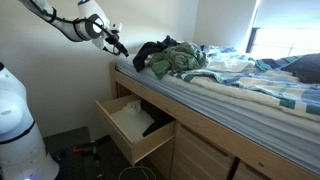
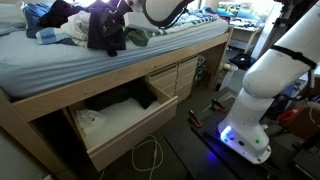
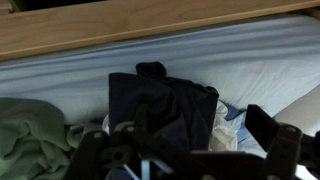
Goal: Put the black t-shirt in the drawer then close it
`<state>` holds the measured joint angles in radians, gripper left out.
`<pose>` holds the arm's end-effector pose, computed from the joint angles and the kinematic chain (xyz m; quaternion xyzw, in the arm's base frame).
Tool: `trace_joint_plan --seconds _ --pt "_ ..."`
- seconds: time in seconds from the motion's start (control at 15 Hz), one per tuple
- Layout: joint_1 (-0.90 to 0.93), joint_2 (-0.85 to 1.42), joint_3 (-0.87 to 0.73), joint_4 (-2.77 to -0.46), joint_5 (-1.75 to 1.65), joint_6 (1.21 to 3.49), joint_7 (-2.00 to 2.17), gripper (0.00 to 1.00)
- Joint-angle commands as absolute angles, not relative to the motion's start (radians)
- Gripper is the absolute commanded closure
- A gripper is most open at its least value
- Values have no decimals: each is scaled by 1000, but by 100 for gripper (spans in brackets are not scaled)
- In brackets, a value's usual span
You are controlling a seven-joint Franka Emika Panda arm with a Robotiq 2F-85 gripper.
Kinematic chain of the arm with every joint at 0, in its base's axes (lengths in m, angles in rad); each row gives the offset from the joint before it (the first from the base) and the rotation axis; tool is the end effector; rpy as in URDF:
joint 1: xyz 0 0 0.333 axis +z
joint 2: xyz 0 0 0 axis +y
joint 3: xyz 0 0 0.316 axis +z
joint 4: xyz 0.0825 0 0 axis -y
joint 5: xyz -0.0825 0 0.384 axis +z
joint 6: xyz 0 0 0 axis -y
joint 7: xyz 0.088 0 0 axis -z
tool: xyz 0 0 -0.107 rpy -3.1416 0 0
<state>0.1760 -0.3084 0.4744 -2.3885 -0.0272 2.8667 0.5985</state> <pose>0.3897 0.3178 0.5126 -0.9261 -0.0514 -0.3415 0.1519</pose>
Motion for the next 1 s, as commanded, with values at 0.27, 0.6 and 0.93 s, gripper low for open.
trace_joint_plan --seconds 0.27,0.6,0.93 --pt "-126 -234 666 -2288 -247 3091 862 0" --pt "-413 -202 867 -2172 -414 3104 1015 0" --pt "-630 -136 1086 -2070 -533 3088 1124 0"
